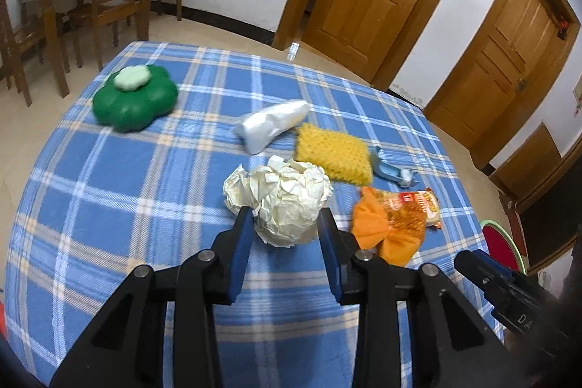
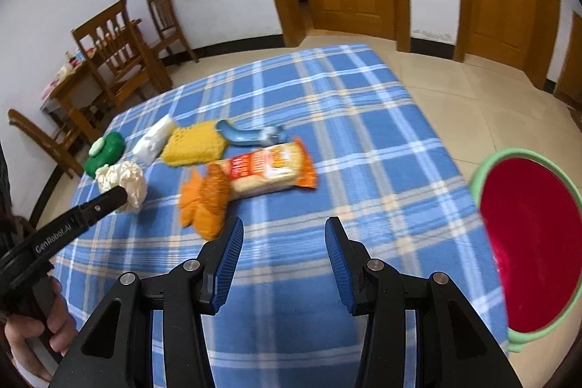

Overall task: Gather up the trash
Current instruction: 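Grasp the crumpled white paper with the left gripper while the right gripper grasps the orange mesh bag, then carry the orange mesh bag over the red bin with the right gripper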

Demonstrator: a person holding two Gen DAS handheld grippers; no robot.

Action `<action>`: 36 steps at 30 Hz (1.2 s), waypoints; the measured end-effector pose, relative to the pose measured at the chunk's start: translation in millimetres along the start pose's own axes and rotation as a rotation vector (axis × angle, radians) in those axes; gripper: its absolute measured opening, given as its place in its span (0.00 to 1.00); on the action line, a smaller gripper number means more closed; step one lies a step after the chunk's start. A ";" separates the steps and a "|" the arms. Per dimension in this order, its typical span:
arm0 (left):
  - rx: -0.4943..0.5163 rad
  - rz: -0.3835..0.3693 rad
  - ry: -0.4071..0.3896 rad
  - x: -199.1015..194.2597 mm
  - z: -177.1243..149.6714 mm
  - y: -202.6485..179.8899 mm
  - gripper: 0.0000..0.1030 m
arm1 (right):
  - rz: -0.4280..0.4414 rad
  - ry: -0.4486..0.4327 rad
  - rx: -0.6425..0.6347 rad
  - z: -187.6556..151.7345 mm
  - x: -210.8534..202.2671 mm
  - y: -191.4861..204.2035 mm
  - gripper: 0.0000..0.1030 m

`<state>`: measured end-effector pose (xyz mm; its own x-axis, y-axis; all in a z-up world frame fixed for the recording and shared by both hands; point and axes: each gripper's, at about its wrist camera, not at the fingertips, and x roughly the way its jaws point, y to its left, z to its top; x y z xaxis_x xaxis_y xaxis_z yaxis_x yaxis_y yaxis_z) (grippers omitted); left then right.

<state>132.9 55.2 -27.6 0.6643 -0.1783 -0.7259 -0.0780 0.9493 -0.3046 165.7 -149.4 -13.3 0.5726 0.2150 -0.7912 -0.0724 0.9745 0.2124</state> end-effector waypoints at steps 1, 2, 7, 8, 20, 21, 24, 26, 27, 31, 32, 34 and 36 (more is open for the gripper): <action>-0.006 0.003 -0.001 -0.9 -1.2 4.0 0.35 | 0.005 0.005 -0.011 0.8 3.3 5.6 0.47; -0.013 0.008 -0.002 -1.7 -2.3 7.8 0.35 | 0.009 0.009 -0.019 1.4 5.9 9.6 0.47; -0.044 0.026 -0.002 -5.0 -6.9 24.3 0.35 | 0.025 0.031 -0.056 3.8 21.1 25.8 0.47; -0.046 0.029 -0.003 -5.9 -7.6 25.9 0.35 | 0.030 0.037 -0.059 4.1 24.7 28.3 0.47; -0.072 0.028 -0.015 -12.1 -11.7 37.2 0.35 | 0.045 0.092 -0.082 2.3 53.3 43.4 0.43; -0.071 0.027 -0.015 -12.2 -11.7 36.7 0.35 | 0.042 0.085 -0.088 2.1 52.7 44.1 0.39; -0.070 0.023 -0.015 -13.7 -12.5 35.9 0.35 | 0.061 0.088 -0.091 1.5 52.3 44.6 0.26; -0.068 0.023 -0.016 -14.8 -12.7 34.5 0.35 | 0.061 0.079 -0.106 0.4 49.3 45.9 0.21; -0.067 0.023 -0.017 -15.2 -12.4 33.4 0.35 | 0.059 0.074 -0.113 -0.4 47.6 46.5 0.21; -0.063 0.018 -0.020 -18.7 -13.1 28.8 0.35 | 0.074 0.057 -0.119 -3.5 39.0 44.5 0.18; -0.062 0.016 -0.020 -19.5 -13.4 27.8 0.35 | 0.078 0.049 -0.116 -4.1 35.9 43.1 0.18; -0.058 0.010 -0.020 -21.2 -14.0 25.0 0.35 | 0.085 0.033 -0.107 -5.0 29.0 39.9 0.18; -0.052 0.002 -0.020 -23.1 -14.8 20.7 0.35 | 0.088 0.019 -0.096 -6.0 21.6 36.1 0.18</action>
<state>105.0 75.1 -26.3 0.6786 -0.1710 -0.7143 -0.1176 0.9347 -0.3355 170.6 -109.2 -26.2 0.5449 0.3005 -0.7828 -0.2002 0.9532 0.2265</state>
